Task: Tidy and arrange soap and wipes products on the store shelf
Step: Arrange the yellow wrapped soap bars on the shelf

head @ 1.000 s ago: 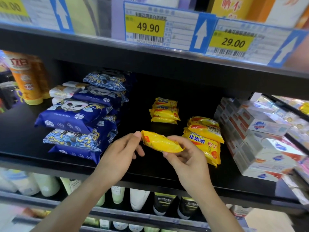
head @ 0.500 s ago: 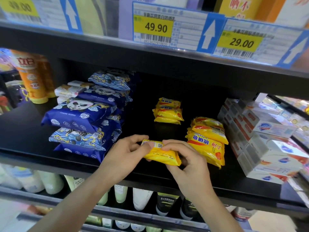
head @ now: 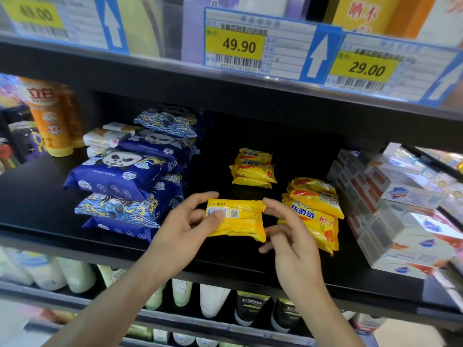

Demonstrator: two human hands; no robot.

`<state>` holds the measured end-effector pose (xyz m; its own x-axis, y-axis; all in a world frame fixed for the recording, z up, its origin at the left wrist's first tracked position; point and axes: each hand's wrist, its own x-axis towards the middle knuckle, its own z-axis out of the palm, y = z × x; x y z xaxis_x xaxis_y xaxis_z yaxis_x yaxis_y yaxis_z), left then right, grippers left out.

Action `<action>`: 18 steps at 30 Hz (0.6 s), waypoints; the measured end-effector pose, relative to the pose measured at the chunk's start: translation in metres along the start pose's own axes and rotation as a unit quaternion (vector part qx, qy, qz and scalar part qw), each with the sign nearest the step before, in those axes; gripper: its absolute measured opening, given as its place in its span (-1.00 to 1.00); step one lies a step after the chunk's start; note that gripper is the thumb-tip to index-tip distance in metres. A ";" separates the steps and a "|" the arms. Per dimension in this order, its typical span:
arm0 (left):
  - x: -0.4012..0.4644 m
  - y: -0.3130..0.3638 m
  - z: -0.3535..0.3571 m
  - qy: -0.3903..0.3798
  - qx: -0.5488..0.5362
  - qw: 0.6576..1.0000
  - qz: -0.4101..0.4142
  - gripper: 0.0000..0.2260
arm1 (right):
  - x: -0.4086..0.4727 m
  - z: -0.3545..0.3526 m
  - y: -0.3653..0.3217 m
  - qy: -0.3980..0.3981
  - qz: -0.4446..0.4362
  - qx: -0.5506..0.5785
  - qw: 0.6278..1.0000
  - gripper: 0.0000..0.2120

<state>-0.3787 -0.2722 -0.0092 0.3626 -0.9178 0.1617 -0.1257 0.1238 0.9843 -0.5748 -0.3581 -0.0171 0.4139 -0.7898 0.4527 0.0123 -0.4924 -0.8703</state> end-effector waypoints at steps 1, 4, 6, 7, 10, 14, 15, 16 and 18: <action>0.000 -0.001 0.000 -0.003 -0.003 1.000 0.001 -0.51 | 0.000 0.000 -0.001 0.005 0.019 0.026 0.999 -0.56; 0.000 -0.004 -0.002 -0.008 0.006 1.000 0.010 -0.52 | 0.001 -0.002 -0.007 -0.010 0.069 0.055 0.996 -0.57; 0.000 -0.004 -0.001 -0.014 0.020 1.000 0.015 -0.56 | 0.003 -0.003 -0.009 -0.034 0.090 0.041 0.994 -0.50; -0.001 -0.004 0.000 -0.016 0.020 1.000 0.016 -0.59 | 0.004 -0.003 -0.010 -0.047 0.097 0.039 0.993 -0.49; -0.002 -0.006 0.000 -0.030 0.017 0.999 0.021 -0.66 | 0.006 -0.002 -0.011 -0.070 0.101 0.024 0.992 -0.53; -0.002 -0.006 0.000 -0.051 0.028 0.998 0.023 -0.69 | 0.005 -0.003 -0.010 -0.087 0.102 0.030 0.991 -0.70; -0.002 -0.006 0.000 -0.053 0.030 0.998 0.025 -0.70 | 0.005 -0.004 -0.009 -0.092 0.101 0.040 0.990 -0.74; -0.002 -0.006 0.000 -0.055 0.033 0.998 0.027 -0.70 | 0.005 -0.004 -0.009 -0.095 0.100 0.043 0.990 -0.79; -0.002 -0.006 0.000 -0.053 0.037 0.997 0.030 -0.71 | 0.006 -0.004 -0.008 -0.092 0.093 0.035 0.991 -0.85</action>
<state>-0.3788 -0.2711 -0.0152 0.2535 -0.9447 0.2081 -0.2135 0.1552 0.9645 -0.5766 -0.3602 -0.0069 0.5737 -0.7811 0.2466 -0.0188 -0.3135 -0.9494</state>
